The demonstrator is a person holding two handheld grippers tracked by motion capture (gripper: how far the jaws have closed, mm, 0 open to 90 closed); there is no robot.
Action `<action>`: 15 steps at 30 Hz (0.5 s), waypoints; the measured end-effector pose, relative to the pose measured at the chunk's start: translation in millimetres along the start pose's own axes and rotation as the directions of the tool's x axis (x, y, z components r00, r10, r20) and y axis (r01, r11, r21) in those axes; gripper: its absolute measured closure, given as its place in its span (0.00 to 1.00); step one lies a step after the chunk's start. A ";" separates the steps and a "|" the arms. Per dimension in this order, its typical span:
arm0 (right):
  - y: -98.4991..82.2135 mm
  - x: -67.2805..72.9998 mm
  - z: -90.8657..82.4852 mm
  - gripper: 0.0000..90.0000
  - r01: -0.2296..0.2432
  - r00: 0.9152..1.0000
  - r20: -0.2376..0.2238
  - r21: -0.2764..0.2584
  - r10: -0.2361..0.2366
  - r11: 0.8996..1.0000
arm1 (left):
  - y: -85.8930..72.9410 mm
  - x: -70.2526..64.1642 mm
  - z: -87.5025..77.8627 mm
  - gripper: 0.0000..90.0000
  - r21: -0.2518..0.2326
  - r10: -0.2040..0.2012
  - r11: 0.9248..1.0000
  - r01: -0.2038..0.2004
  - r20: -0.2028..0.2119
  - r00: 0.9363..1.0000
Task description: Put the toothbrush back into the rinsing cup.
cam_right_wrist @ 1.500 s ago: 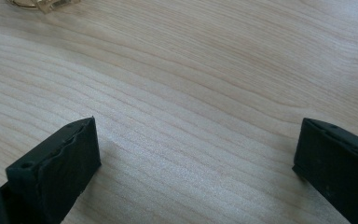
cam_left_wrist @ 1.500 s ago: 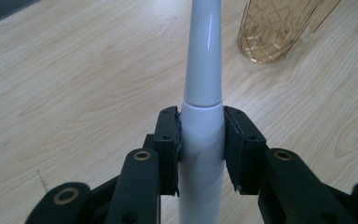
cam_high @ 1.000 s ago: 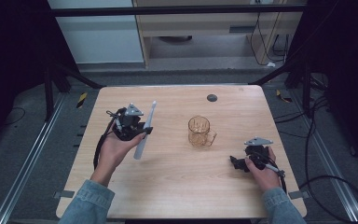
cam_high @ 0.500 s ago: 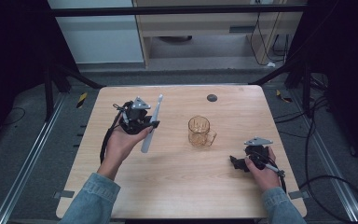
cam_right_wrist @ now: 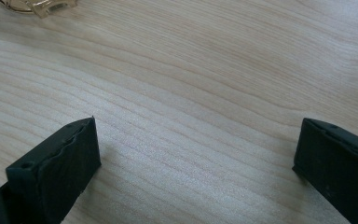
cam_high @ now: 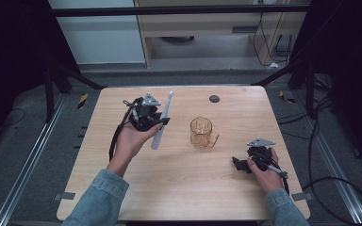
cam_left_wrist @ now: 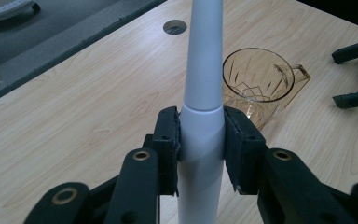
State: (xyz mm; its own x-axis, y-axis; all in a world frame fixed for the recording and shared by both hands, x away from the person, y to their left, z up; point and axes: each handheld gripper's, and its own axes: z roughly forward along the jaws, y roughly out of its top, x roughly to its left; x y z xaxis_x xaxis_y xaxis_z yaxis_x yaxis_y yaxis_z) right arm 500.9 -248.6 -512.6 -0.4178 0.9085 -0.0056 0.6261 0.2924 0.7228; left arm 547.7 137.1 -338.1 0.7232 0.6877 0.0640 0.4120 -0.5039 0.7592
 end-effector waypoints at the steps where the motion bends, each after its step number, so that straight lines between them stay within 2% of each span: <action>1: 0.0 0.0 0.0 0.00 0.000 1.000 0.000 0.000 0.000 1.000 | 1.6 -0.7 1.0 0.75 -0.003 0.001 1.000 -0.001 0.000 1.000; 10: 0.1 -0.1 0.1 0.00 0.001 1.000 0.000 0.000 -0.001 1.000 | 8.6 -12.9 8.6 0.75 -0.025 0.010 1.000 -0.009 0.013 1.000; 15: 0.1 -0.1 0.1 0.00 0.001 1.000 -0.001 0.000 -0.001 1.000 | 11.7 -18.1 8.8 0.75 -0.041 0.007 0.999 -0.007 0.005 1.000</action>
State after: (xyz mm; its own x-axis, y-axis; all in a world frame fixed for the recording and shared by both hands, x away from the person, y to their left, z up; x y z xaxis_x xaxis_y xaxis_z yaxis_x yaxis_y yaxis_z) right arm 501.1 -248.7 -512.7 -0.4189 0.9080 -0.0060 0.6256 0.2934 0.7228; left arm 544.4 114.1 -336.1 0.7288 0.6815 0.0662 0.3838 -0.4867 0.7847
